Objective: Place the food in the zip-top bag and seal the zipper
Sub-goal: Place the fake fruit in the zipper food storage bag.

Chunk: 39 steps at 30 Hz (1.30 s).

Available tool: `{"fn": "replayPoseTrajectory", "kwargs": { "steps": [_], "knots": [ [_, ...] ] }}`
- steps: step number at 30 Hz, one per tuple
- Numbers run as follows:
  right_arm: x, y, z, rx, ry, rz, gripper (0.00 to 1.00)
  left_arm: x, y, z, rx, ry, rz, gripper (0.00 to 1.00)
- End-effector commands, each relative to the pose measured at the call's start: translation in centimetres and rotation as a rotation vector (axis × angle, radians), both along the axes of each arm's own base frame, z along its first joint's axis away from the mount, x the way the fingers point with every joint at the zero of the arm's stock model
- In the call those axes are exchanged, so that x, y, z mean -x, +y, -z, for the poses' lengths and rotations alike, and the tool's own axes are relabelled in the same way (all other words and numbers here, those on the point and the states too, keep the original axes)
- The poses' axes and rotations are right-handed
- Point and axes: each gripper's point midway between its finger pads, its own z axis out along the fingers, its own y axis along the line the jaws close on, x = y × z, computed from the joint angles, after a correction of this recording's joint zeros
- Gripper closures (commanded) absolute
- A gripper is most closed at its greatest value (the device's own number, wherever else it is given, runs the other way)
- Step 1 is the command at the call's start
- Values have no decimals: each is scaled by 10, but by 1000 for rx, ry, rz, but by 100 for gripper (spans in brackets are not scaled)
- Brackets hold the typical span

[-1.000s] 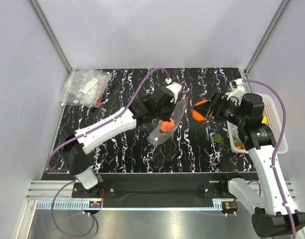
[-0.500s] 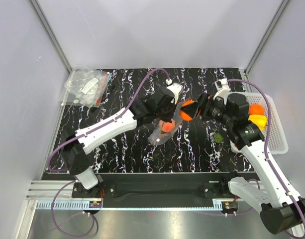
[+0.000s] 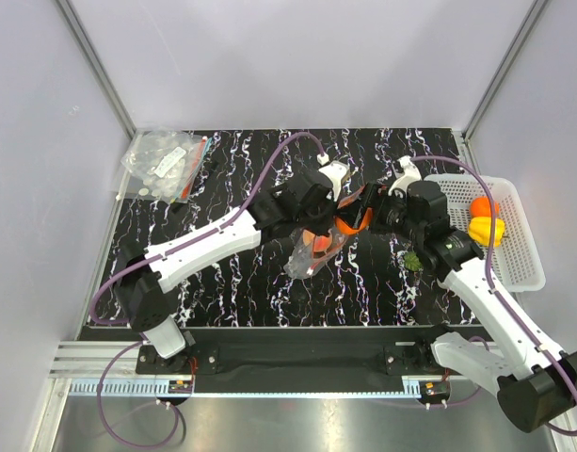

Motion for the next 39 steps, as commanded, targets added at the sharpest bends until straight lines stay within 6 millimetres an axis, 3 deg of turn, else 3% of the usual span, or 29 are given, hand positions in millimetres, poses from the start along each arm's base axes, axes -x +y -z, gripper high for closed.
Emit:
{"fn": "replayPoseTrajectory", "kwargs": {
  "steps": [1, 9, 15, 19, 35, 36, 37, 39],
  "knots": [
    [-5, -9, 7, 70, -16, 57, 52, -1, -10, -13, 64, -29, 5, 100],
    [5, -3, 24, 153, 7, 28, 50, -6, -1, -25, 43, -65, -25, 100],
    [9, 7, 26, 203, 6, 4, 40, -7, 0, -27, 42, -68, -26, 100],
    [8, 9, 22, 198, 1, 8, 13, -6, -2, -28, 52, -60, -16, 100],
    [10, 8, -6, 141, 19, 53, 14, -13, 3, -37, 85, -42, -11, 100],
    [11, 13, -4, 139, 32, 26, 5, -13, 3, -38, 89, -40, -10, 100],
    [10, 14, -2, 141, 38, 23, 2, -12, 2, -40, 98, -38, -4, 100],
    [7, 17, 2, 146, 45, 18, 5, -11, 0, -41, 109, -29, 4, 100]
  ]
}}
